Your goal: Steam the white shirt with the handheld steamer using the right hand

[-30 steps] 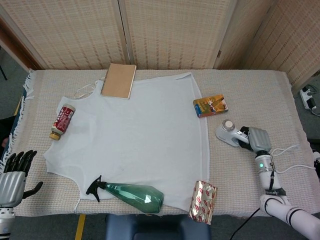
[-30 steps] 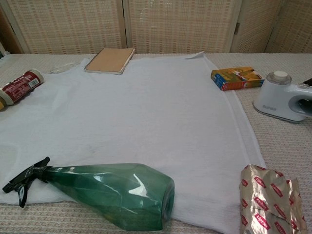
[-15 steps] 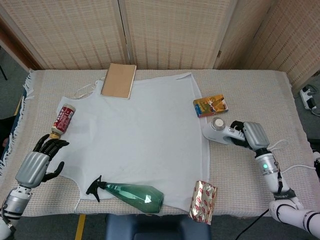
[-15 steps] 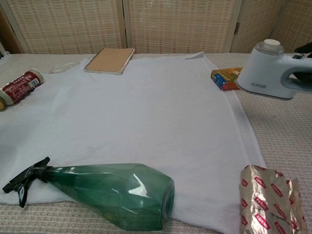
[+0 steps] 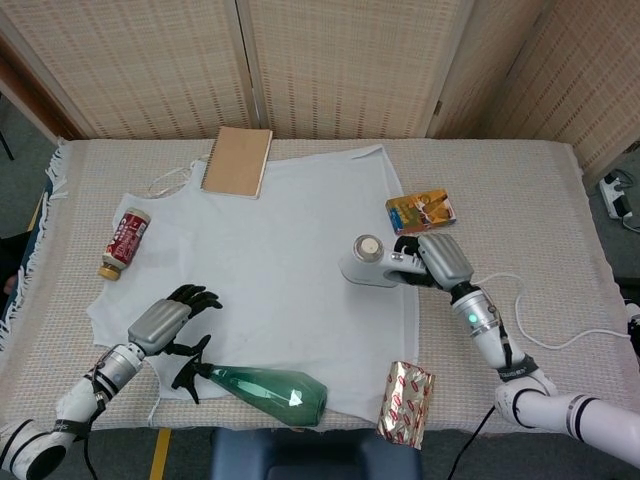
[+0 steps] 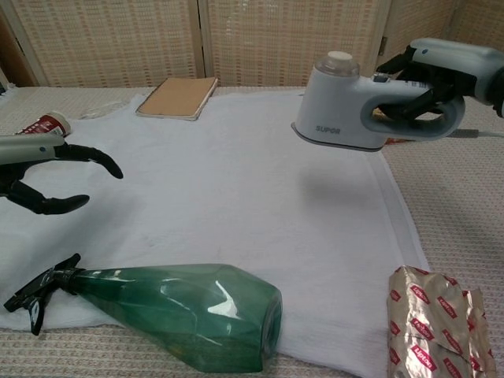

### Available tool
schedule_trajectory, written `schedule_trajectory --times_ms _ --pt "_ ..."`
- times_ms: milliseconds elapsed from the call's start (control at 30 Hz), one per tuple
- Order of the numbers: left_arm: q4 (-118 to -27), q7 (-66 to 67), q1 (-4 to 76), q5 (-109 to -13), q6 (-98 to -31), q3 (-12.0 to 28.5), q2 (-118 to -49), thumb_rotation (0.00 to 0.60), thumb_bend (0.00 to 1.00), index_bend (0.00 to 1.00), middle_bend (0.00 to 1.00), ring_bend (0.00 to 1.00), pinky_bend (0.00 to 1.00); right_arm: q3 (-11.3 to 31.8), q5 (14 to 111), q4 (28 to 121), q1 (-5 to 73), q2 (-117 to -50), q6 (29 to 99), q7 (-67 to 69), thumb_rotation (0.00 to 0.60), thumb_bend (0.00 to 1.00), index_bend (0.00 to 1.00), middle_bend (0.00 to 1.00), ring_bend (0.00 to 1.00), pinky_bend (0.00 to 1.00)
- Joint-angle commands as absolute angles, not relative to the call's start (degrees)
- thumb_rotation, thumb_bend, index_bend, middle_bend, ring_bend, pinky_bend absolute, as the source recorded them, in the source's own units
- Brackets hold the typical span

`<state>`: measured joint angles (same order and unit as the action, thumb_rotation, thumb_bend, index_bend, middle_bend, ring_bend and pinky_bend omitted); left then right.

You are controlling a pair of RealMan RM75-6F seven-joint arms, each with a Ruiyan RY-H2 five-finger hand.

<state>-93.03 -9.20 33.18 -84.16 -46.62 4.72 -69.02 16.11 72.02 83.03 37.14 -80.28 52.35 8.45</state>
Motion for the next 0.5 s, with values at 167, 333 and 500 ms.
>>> schedule_trajectory --times_ms 167,333,500 --pt "-88.7 -2.8 36.2 -74.8 -41.6 4.2 -74.1 0.388 0.48 0.21 0.15 0.04 0.00 15.2 71.2 76.8 40.4 -89.0 51.9 6.6 0.600 0.98 0.80 0.79 0.83 0.98" --pt "-87.8 0.2 36.6 -70.6 -41.2 3.9 -75.7 0.387 0.48 0.21 0.15 0.04 0.00 14.4 72.3 71.5 42.1 -94.6 52.3 5.8 0.600 0.97 0.80 0.79 0.83 0.98" --pt "-87.5 2.6 36.6 -69.3 -42.1 3.2 -76.5 0.385 0.48 0.17 0.13 0.02 0.00 14.2 72.9 66.8 44.3 -98.8 51.3 5.7 0.600 0.97 0.80 0.79 0.83 0.98"
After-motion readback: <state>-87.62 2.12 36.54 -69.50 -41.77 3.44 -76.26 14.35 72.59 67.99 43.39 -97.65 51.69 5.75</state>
